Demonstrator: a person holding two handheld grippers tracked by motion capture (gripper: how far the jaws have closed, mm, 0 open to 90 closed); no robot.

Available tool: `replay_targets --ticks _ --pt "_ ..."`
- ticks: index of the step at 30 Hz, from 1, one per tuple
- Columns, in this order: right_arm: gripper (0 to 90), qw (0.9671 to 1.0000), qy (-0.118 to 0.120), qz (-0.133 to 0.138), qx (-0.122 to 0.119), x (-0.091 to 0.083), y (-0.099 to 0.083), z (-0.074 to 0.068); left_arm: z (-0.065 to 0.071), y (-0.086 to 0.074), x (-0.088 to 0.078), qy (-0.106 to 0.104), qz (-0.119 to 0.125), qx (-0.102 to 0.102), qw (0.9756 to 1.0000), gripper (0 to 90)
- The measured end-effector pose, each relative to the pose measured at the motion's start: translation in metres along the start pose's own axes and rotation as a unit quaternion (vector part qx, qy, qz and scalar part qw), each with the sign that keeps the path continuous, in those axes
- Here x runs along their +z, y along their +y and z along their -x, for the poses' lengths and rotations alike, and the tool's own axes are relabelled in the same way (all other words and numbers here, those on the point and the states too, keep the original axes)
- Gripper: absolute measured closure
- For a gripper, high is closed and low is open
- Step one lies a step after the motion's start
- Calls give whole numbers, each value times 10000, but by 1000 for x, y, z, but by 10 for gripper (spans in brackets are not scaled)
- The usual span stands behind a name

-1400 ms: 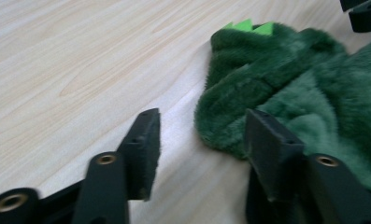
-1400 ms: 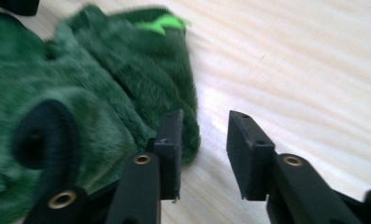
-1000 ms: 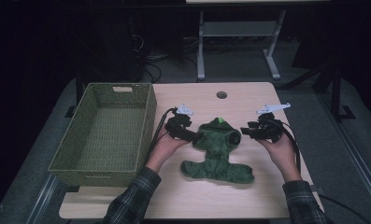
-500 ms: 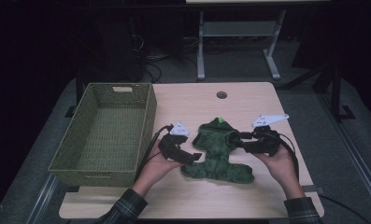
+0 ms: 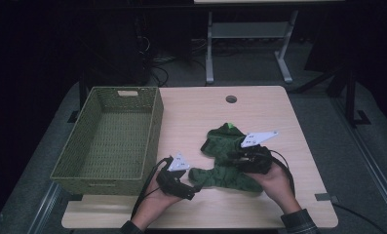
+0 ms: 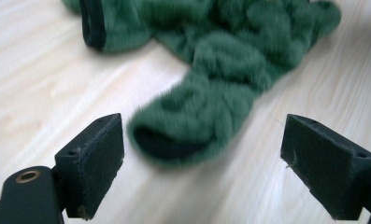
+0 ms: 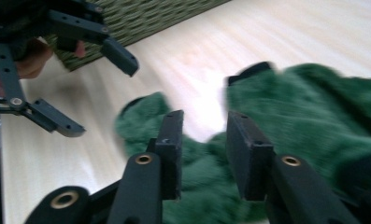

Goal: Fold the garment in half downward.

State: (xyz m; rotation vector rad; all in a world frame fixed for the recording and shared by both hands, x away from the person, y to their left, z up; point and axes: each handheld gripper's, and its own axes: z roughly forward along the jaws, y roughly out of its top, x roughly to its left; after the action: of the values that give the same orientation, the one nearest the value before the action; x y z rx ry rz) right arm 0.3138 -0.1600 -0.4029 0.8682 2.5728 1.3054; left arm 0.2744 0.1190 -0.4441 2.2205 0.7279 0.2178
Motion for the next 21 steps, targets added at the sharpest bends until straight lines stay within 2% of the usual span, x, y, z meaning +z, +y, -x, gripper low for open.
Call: replay_targets --ticks 4,7,9,13,14,16,21 --pt "705 9995 190 -93 -253 15 4 -13 9 -12 -2 136 -144 52 9998 128" --pt "714 9986 327 -167 -374 27 8 -24 11 -22 -1 98 -248 0 9996 128" --pt "714 9976 415 -258 -493 37 9 -30 12 -25 -1 110 -324 54 9994 128" --pt "714 9959 535 -468 -566 55 10 -40 15 -29 4 207 -377 61 9991 128" --pt "711 9954 544 -504 -607 59 11 -41 15 -31 5 234 -453 117 9986 128" --pt "694 9940 551 -604 -725 71 13 -46 16 -32 6 340 -446 217 9982 126" --pt "683 9926 447 -776 -826 84 12 -51 13 -36 9 321 -183 262 9990 124"
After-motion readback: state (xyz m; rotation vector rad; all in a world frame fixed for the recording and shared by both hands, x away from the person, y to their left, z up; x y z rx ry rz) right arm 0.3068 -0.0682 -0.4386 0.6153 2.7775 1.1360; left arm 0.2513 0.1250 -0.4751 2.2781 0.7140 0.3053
